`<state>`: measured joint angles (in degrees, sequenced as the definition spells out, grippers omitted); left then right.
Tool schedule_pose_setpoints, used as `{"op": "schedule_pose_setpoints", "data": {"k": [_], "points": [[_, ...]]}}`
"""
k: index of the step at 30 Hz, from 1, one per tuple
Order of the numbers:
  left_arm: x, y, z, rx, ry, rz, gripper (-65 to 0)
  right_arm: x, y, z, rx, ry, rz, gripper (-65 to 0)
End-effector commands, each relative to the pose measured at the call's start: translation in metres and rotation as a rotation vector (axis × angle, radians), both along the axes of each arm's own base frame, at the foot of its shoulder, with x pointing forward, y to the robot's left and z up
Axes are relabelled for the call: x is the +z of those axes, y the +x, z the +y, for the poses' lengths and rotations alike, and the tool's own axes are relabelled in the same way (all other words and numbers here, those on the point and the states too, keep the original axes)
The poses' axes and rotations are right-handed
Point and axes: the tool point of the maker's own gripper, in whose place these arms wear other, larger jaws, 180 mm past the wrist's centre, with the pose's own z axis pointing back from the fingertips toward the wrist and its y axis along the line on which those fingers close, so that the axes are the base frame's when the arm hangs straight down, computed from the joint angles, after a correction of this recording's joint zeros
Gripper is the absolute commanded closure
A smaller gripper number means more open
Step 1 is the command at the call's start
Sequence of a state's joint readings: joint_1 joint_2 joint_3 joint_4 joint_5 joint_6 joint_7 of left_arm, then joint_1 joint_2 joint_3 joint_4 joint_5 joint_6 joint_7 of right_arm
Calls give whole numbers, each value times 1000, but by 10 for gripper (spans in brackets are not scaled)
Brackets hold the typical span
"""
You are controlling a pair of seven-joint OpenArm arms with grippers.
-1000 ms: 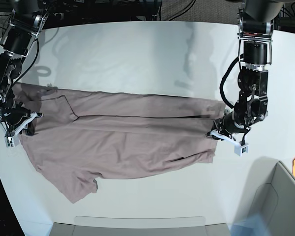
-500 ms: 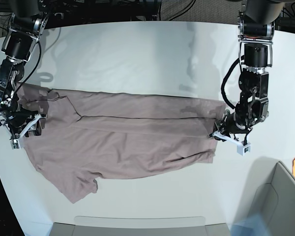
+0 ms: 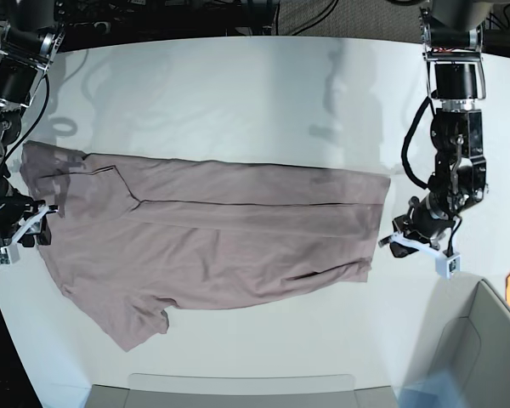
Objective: Fold the T-shirt properly
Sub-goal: 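Drag the held shoulders over the shirt toward the hem, then release, then grasp the shirt's side edges with both grippers near the hem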
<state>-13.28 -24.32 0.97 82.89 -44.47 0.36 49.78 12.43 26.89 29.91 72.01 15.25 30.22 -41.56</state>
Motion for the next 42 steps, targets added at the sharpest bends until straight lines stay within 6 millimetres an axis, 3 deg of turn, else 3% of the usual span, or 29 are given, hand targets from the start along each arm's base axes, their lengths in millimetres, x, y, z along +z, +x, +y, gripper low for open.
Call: {"op": "schedule_pose_setpoints", "data": {"k": [1, 3, 7, 10, 13, 15, 20, 23, 31, 33, 38, 42], "points": [[14, 4, -7, -30, 17, -46, -52, 28, -1, -19, -28, -43, -61, -225], [7, -2, -22, -74, 25, -29, 0, 19, -16, -11, -31, -39, -46, -225], [-5, -8, -38, -124, 33, 3, 0, 7, -33, 7, -1, -45, -25, -187], [-17, -13, -54, -190, 106, 28, 0, -5, -34, 7, -13, -18, -4, -120], [-43, -17, -61, -235, 249, 79, 0, -21, -26, 8, -14, 17, 41, -43], [-57, -12, -61, -234, 312, 111, 0, -38, -27, 8, -1, 24, 100, -2], [-97, -29, -52, -229, 377, 225, 0, -76, -44, 13, 20, 37, 222, 0], [-127, -67, -47, -251, 378, 353, 0, -93, -64, 15, 25, 34, 271, 0], [-178, -162, -29, -283, 384, 566, 0, -107, -98, 8, 39, -8, 341, 0], [-185, -187, -17, -291, 403, 609, 0, -108, -107, 10, 54, -22, 350, 0], [-195, -247, -20, -334, 397, 684, 0, -110, -129, 22, 101, -53, 370, 0], [-205, -313, -14, -354, 390, 794, 0, -115, -149, 28, 123, -62, 399, 0]]}}
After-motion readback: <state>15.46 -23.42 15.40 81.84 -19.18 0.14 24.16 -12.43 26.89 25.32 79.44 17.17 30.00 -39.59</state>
